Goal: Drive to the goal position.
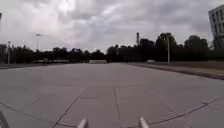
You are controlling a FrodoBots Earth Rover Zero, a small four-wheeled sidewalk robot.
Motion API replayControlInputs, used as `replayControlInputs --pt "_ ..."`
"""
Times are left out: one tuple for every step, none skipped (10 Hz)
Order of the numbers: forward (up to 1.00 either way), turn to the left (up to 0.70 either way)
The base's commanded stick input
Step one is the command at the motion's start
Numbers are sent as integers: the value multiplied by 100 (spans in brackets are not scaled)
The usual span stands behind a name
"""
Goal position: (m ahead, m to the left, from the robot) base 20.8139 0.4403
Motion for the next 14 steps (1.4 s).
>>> replayControlInputs --pt "70 17" --pt "70 35" --pt "70 16" --pt "70 0" --pt "70 0" --pt "70 0" --pt "70 0" --pt "70 0" --pt "70 0" --pt "70 0" --pt "70 0" --pt "70 0" --pt "70 0" --pt "70 0"
